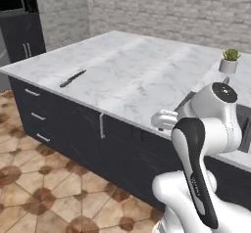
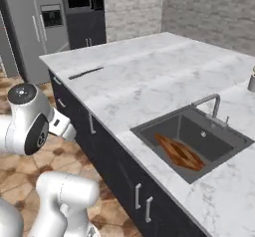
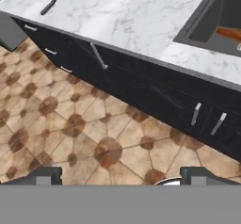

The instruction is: Move the cutting board and knife to the sink. Then move spray from the cabinet to the counter.

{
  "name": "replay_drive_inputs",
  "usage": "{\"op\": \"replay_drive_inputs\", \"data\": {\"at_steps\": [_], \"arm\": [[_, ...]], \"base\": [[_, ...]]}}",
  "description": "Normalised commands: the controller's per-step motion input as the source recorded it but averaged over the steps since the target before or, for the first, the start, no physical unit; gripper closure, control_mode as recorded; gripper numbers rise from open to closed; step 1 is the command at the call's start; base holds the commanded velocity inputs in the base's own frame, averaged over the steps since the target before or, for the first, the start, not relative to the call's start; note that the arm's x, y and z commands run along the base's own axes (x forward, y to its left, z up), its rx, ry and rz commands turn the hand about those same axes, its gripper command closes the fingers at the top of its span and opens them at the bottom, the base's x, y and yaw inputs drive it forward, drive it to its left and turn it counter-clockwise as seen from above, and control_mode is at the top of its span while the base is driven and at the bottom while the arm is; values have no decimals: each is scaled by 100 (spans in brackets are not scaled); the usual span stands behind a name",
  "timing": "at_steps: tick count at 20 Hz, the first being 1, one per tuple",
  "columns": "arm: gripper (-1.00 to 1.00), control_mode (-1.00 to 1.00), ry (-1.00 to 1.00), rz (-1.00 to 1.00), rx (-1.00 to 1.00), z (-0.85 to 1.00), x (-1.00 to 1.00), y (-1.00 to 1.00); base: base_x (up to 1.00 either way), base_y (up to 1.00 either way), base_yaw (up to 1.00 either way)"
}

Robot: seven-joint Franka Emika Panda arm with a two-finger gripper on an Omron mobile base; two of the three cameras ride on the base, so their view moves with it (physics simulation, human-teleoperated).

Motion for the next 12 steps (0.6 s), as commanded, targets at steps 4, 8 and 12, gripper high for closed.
{"op": "replay_drive_inputs", "data": {"at_steps": [4,8,12], "arm": [[-100,100,0,0,0,0,0,0],[-100,100,0,0,0,0,0,0],[-100,100,0,0,0,0,0,0]], "base": [[58,72,45],[100,91,-6],[100,100,-28]]}}
